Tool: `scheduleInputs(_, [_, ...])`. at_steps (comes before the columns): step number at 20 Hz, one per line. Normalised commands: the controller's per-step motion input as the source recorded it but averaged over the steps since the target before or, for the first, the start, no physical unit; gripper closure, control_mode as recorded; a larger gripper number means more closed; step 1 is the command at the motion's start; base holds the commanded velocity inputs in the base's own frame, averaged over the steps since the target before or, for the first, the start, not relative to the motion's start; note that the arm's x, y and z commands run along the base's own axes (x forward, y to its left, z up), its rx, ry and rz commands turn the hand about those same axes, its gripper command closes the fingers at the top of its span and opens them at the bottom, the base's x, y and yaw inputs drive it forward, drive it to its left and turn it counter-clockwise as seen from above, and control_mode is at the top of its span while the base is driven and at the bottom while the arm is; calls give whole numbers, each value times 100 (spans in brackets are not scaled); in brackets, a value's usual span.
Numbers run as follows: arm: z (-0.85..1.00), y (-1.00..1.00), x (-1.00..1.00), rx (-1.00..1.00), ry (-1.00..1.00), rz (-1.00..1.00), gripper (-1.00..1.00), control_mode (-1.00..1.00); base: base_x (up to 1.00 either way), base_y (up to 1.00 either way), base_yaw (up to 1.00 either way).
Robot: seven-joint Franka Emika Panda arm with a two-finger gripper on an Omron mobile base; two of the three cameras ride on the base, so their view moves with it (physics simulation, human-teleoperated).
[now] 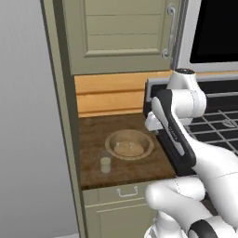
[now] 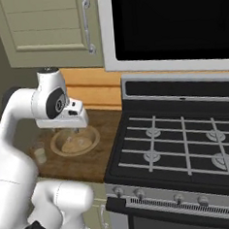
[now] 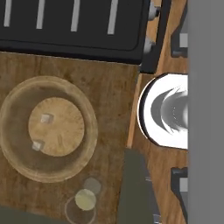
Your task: Grab a lemon wedge from the fridge and one ice cube from the ice bowl, and put them in the glass of lemonade.
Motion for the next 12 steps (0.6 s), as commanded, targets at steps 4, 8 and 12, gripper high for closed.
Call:
scheduleInputs(4, [-74,82,45,-21,38,0,-100,-100,0,0,0])
scheduleInputs(8, [-96,36,14,-11,28,7,-100,-100,0,0,0])
scheduleInputs(12, [-98,1,23,4,22,6,-100,-100,0,0,0])
